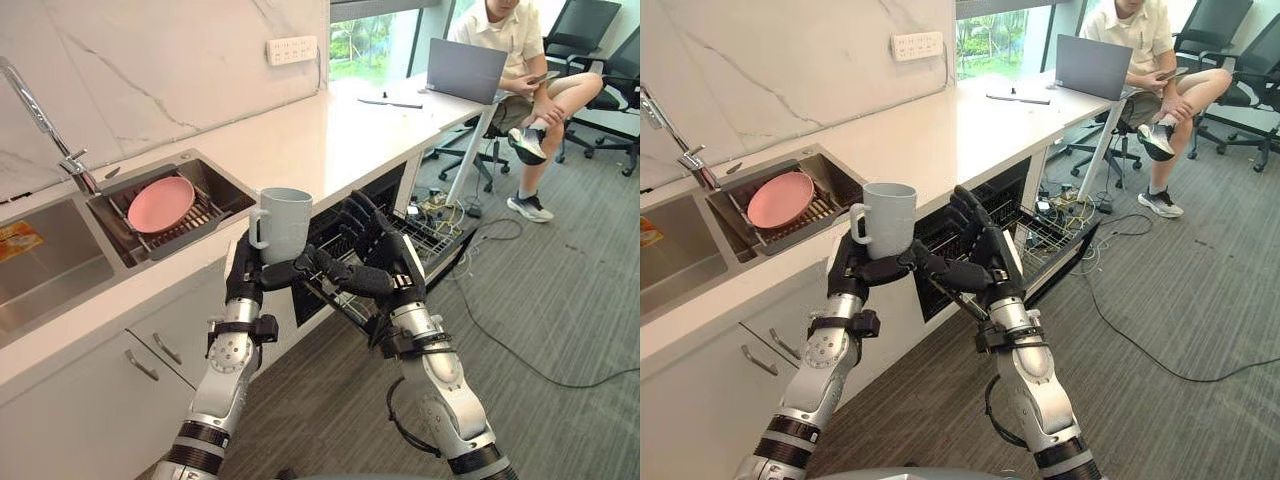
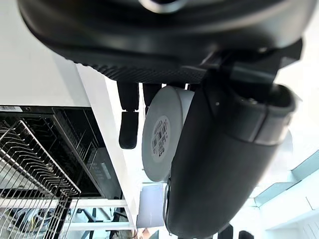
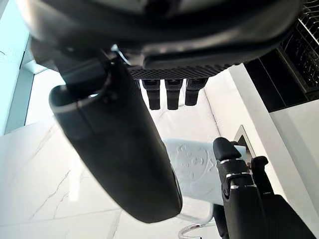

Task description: Walk over to the sink, pick up the cup, carry it to the dishwasher, place the cup inside the dishwasher, then close the dishwasher door

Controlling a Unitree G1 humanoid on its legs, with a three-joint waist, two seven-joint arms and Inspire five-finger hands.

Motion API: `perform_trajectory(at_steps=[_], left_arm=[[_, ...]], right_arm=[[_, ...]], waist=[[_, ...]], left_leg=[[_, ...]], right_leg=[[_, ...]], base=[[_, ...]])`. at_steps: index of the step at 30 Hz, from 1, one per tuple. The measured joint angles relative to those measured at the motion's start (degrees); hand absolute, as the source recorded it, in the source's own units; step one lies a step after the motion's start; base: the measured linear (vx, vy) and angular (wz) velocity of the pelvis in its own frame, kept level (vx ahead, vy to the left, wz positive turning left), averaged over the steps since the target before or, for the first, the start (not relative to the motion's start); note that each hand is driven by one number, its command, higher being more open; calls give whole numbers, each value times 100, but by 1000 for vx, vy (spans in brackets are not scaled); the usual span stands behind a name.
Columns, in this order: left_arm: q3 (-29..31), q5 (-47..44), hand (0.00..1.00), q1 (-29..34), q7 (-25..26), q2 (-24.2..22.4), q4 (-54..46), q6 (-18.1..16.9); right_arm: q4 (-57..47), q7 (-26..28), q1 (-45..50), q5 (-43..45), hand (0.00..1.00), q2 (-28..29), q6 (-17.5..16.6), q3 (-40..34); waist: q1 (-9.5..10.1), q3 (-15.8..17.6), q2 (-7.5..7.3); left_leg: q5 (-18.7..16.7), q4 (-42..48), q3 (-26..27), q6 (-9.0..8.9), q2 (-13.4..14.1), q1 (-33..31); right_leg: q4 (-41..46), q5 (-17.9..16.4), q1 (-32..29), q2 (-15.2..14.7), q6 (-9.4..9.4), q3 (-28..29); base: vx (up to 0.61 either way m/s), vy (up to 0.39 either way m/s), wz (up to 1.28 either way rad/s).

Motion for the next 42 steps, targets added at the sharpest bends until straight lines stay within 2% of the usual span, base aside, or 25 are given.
perform_trajectory(at_steps=[8,22,23,39,40,42], left_arm=[[-361,345,30,-35,-106,-143,-46,0],[-1079,350,30,-36,-148,-208,-576,-1],[-1095,350,30,-36,-150,-208,-585,-1],[-1397,73,30,-36,-216,-211,-697,53],[-1398,73,90,-36,-216,-211,-697,54],[-1409,66,90,-36,-216,-211,-698,55]], right_arm=[[1,-107,-147,22,90,33,-2,104],[125,-332,-176,37,90,124,-159,46],[162,-332,-181,41,30,123,-176,46],[350,-311,-183,598,30,-20,-222,-73],[350,-311,-183,599,30,-20,-222,-77],[351,-302,-183,600,30,-20,-222,-111]], waist=[[0,-7,4],[6,-19,9],[5,-21,9],[7,-65,2],[6,-65,2],[5,-65,1]], left_leg=[[266,-392,-97,22,-20,106],[359,-398,-278,20,-49,89],[363,-398,-284,22,-49,86],[413,-397,-362,26,-53,9],[413,-397,-362,26,-54,9],[413,-397,-361,26,-54,9]], right_leg=[[1,0,-44,-9,0,-110],[-30,-5,17,-37,-11,-301],[-31,-4,16,-38,-13,-305],[-107,34,10,-44,-28,-389],[-107,34,10,-44,-27,-389],[-107,36,10,-44,-25,-388]], base=[[-6,-9,7],[-9,-6,7],[-4,-4,5],[1,-3,2],[0,0,0],[0,0,0]])
